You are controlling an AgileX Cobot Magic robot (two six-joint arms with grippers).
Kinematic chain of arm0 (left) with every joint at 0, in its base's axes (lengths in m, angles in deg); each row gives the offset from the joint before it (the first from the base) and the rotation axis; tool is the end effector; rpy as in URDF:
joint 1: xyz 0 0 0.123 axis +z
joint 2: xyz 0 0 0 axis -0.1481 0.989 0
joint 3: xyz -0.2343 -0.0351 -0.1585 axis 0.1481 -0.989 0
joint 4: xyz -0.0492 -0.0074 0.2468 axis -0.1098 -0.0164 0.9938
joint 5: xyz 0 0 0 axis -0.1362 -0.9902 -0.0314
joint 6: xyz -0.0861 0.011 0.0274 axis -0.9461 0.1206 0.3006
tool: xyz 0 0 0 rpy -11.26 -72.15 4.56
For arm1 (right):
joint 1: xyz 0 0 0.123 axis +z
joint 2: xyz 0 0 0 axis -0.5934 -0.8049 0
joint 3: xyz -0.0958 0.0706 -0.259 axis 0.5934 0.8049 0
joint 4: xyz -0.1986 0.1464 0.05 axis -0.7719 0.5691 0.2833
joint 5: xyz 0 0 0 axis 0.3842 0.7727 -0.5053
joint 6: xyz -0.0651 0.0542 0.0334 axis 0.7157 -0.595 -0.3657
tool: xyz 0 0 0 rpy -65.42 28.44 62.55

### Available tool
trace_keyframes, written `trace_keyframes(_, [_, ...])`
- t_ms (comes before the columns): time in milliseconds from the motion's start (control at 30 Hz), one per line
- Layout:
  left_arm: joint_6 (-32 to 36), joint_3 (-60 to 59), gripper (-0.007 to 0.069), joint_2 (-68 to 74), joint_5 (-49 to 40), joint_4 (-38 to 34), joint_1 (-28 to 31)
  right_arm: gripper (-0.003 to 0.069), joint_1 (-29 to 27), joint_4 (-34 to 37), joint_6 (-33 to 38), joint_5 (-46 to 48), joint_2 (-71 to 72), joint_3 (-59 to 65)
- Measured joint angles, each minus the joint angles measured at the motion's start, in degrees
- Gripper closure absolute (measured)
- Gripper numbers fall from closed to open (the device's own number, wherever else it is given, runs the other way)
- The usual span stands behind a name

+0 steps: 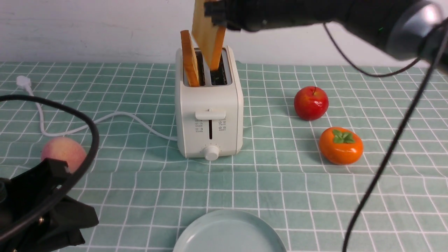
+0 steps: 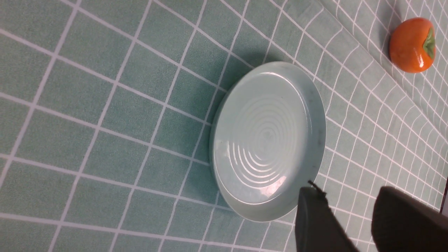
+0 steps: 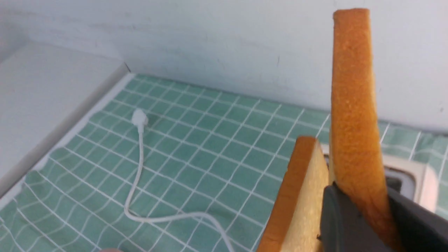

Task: Take toasted bread from bread machine on blue coffee table place on plate.
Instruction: 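Grasp the toast slice in the toaster and pull it up out of the slot with the right gripper, then place the held slice of bread on top of the slice on the plate with the right gripper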

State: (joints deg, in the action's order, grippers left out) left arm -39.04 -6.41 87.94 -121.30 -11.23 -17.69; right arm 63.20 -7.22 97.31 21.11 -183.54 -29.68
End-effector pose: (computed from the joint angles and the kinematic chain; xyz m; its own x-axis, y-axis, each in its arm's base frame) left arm 0.1303 -0.0561 0.3208 -0.7805 -0.5951 -0.1915 -0.3287 0.6512 -0.6841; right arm 0.4069 0.2248 0.4144 -0.3618 0.0601 -0.9303 -0.5389 0.8008 0.2613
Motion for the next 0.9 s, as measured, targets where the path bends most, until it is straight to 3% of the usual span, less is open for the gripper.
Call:
trace_keyframes(167, [0.0, 0.0, 0.0386, 0.0, 0.0, 0.0, 0.0, 0.0571, -2.4, -5.6, 0.0, 9.5, 7.7, -0.6])
trace_keyframes(200, [0.0, 0.0, 0.0386, 0.0, 0.0, 0.0, 0.0, 0.0571, -3.3, -9.1, 0.0, 17.6, 10.4, -0.8])
trace_keyframes(233, [0.0, 0.0, 0.0386, 0.0, 0.0, 0.0, 0.0, 0.0571, -3.3, -9.4, 0.0, 17.6, 10.6, -0.8])
trace_keyframes(267, [0.0, 0.0, 0.0386, 0.0, 0.0, 0.1, 0.0, 0.0571, -3.6, -11.4, 0.0, 24.9, 11.8, -0.8])
trace_keyframes(367, [0.0, 0.0, 0.0386, 0.0, -0.1, 0.1, 0.0, 0.0571, -3.7, -11.2, 0.0, 34.8, 12.2, 0.1])
trace_keyframes(500, [0.0, 0.0, 0.0386, 0.0, -0.2, 0.2, 0.0, 0.0571, -2.5, 2.6, 1.0, 43.3, 11.8, 10.2])
trace_keyframes(533, [0.0, 0.0, 0.0386, 0.0, -0.2, 0.2, 0.0, 0.0571, -2.4, 3.4, 1.1, 43.3, 11.8, 10.2])
trace_keyframes(567, [0.0, 0.0, 0.0386, 0.0, -0.2, 0.3, 0.0, 0.0571, -1.5, 9.6, 3.4, 43.8, 11.7, 14.8])
trace_keyframes(700, [0.0, 0.0, 0.0386, 0.0, -0.2, 0.3, 0.0, 0.0571, 0.6, 22.0, 9.7, 43.4, 11.5, 26.8])
trace_keyframes(900, [0.0, 0.0, 0.0386, 0.0, -0.2, 0.3, 0.0, 0.0571, 1.0, 31.8, 17.9, 39.8, 11.5, 41.0])
